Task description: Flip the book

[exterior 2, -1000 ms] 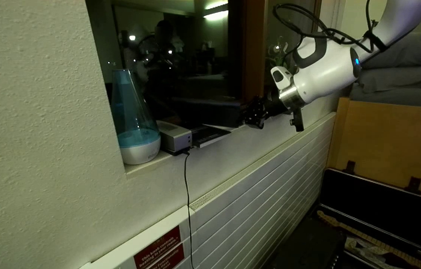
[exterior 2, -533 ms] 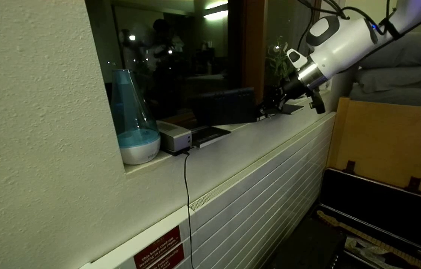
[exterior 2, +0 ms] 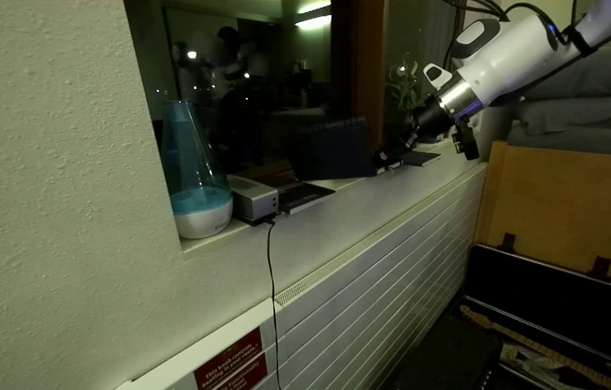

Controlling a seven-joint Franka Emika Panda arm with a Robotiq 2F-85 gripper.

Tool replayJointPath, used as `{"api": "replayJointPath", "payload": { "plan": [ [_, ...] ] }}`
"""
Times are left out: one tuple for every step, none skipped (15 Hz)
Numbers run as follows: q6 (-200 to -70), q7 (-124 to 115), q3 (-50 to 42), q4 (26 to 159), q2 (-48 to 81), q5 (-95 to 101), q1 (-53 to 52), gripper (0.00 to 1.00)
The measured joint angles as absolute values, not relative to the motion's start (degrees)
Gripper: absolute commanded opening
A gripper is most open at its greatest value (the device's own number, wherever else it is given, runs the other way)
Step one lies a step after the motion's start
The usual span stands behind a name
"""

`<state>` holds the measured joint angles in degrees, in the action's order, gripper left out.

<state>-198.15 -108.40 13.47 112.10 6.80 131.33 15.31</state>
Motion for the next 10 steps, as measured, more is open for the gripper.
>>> {"api": "replayJointPath", "payload": {
  "plan": [
    [-198.09,-110.47,14.67,112.95,6.94,131.2,15.85,0.04],
    [-198.05,-112.58,15.98,113.81,7.28,131.19,16.6,0.04],
    [-198.01,-114.39,17.43,114.66,7.77,131.18,17.65,0.04],
    [-197.98,-116.1,18.93,115.34,8.35,131.18,18.98,0.04],
    [-197.96,-117.74,20.49,115.88,9.0,131.18,20.63,0.04],
    [-197.95,-119.22,22.03,116.34,9.68,131.18,22.5,0.04],
    [-197.95,-120.67,23.51,116.68,10.37,131.18,24.54,0.04],
    [-197.95,-122.06,24.95,116.99,11.02,131.18,26.64,0.04],
    [-197.95,-123.52,26.37,117.34,11.57,131.18,28.85,0.04],
    [-197.95,-125.09,27.68,117.6,11.99,131.18,30.98,0.04]
  ]
}}
